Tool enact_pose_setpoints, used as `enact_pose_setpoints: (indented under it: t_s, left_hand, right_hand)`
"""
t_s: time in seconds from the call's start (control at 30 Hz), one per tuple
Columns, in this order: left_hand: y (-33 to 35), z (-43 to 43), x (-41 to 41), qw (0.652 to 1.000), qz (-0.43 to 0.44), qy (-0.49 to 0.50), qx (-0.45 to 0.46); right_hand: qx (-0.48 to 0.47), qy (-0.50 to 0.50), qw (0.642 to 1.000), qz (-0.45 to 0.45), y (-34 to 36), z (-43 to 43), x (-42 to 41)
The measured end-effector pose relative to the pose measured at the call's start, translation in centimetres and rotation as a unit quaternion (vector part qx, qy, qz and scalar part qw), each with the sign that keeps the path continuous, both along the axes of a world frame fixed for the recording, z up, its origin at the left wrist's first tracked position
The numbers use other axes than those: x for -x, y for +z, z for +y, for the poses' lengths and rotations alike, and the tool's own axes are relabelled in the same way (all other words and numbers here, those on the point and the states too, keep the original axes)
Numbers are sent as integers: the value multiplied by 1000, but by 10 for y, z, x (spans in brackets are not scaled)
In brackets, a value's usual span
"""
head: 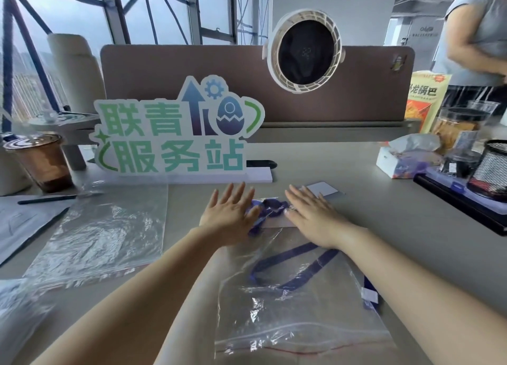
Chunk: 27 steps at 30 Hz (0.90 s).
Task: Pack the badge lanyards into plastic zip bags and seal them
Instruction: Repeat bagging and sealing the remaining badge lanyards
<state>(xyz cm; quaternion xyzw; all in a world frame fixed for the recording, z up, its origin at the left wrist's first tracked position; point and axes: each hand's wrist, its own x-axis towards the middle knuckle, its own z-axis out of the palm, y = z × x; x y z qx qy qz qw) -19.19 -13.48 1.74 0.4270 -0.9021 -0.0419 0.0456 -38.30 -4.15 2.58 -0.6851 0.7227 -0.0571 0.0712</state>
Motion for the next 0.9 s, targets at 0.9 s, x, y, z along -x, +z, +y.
enact_pose_setpoints:
  t_s: [0.9]
  left_hand:
    - [0,102,-45,988,60,-139,-14]
  right_hand:
    - [-3,42,996,-74,10,102,-35]
